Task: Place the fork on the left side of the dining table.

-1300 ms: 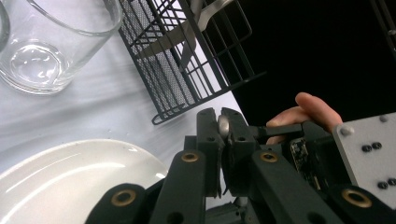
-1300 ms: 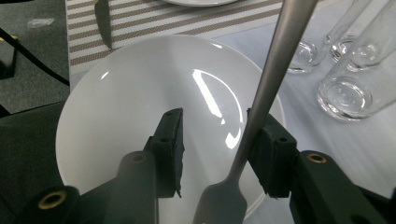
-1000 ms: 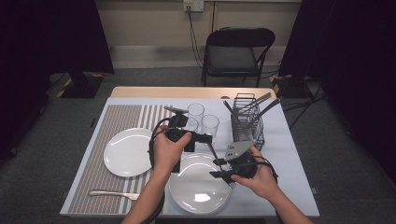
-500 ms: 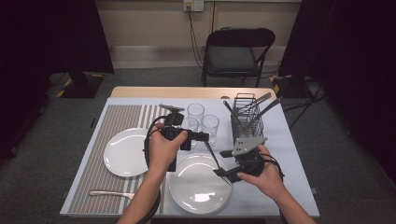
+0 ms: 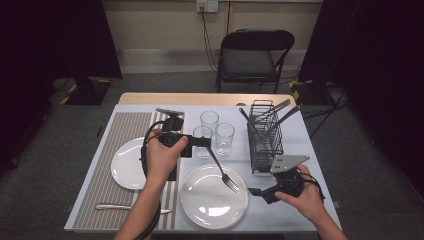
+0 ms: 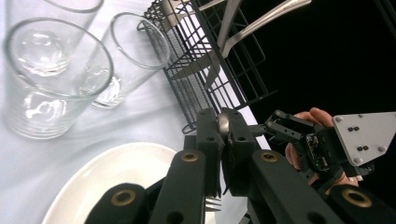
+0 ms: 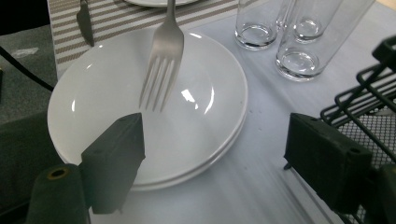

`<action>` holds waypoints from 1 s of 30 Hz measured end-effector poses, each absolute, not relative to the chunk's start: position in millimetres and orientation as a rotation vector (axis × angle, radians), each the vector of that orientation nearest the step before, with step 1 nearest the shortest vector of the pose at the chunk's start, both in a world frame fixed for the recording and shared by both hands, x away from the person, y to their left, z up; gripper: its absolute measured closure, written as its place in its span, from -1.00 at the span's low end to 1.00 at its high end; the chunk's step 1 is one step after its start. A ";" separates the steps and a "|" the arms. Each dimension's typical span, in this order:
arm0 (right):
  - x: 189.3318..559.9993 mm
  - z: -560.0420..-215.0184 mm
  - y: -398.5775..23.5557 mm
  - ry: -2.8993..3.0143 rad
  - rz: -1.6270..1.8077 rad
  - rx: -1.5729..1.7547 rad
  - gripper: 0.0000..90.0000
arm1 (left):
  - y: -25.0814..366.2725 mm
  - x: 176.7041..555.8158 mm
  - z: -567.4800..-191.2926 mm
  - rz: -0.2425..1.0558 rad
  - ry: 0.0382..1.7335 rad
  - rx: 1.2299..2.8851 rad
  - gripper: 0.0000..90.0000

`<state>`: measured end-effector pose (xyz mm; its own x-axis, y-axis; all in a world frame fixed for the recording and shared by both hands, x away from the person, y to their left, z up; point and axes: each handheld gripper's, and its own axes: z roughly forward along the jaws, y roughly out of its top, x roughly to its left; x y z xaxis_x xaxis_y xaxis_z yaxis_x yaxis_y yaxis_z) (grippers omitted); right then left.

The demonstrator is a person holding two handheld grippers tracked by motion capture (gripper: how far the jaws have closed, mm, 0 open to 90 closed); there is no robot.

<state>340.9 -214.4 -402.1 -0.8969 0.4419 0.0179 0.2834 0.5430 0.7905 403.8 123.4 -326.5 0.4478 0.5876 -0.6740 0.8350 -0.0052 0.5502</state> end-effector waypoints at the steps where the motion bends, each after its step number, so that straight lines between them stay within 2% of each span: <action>1: 340.6 -403.0 -216.1 2.596 1.279 0.617 -0.60 | 125.5 404.0 -326.4 -0.295 1.240 1.700 0.93; 30: 341.6 -460.1 -252.1 2.647 1.157 0.772 -0.62 | 161.1 405.8 -316.9 -0.244 1.306 1.681 0.94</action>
